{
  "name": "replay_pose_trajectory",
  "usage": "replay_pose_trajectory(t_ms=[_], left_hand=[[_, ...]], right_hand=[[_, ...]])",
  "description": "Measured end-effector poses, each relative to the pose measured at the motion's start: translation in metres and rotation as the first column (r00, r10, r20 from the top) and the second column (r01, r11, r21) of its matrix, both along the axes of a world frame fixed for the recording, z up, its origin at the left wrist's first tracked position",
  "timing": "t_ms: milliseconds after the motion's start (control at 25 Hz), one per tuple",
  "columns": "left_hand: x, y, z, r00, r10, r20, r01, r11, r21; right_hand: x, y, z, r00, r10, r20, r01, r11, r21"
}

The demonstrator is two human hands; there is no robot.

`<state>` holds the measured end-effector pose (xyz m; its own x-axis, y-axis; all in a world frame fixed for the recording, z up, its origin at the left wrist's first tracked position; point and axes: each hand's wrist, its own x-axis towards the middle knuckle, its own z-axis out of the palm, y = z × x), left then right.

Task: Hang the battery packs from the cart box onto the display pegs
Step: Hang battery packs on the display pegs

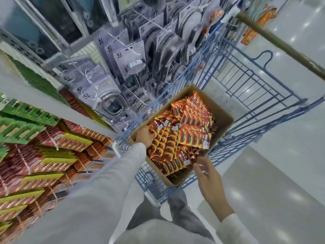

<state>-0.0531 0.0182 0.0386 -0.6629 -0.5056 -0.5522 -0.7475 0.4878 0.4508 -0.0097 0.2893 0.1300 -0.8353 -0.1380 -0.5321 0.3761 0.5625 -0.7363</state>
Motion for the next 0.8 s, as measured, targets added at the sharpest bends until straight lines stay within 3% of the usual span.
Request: replay_pose_trajectory(t_ms=[280, 480, 800], left_hand=[[-0.017, -0.013, -0.064, 0.974, -0.064, 0.218, 0.062, 0.998, 0.014], [-0.011, -0.029, -0.079, 0.980, 0.038, 0.195, -0.054, 0.995, 0.078], [0.002, -0.028, -0.091, 0.971, 0.154, 0.185, -0.191, 0.960, 0.205]], right_hand=[[0.006, -0.001, -0.011, 0.993, -0.098, 0.063, 0.096, 0.995, 0.030], [0.003, -0.013, -0.013, 0.984, -0.129, 0.120, 0.125, 0.992, 0.034], [-0.010, -0.043, -0.019, 0.986, -0.029, 0.163, 0.019, 0.998, 0.059]])
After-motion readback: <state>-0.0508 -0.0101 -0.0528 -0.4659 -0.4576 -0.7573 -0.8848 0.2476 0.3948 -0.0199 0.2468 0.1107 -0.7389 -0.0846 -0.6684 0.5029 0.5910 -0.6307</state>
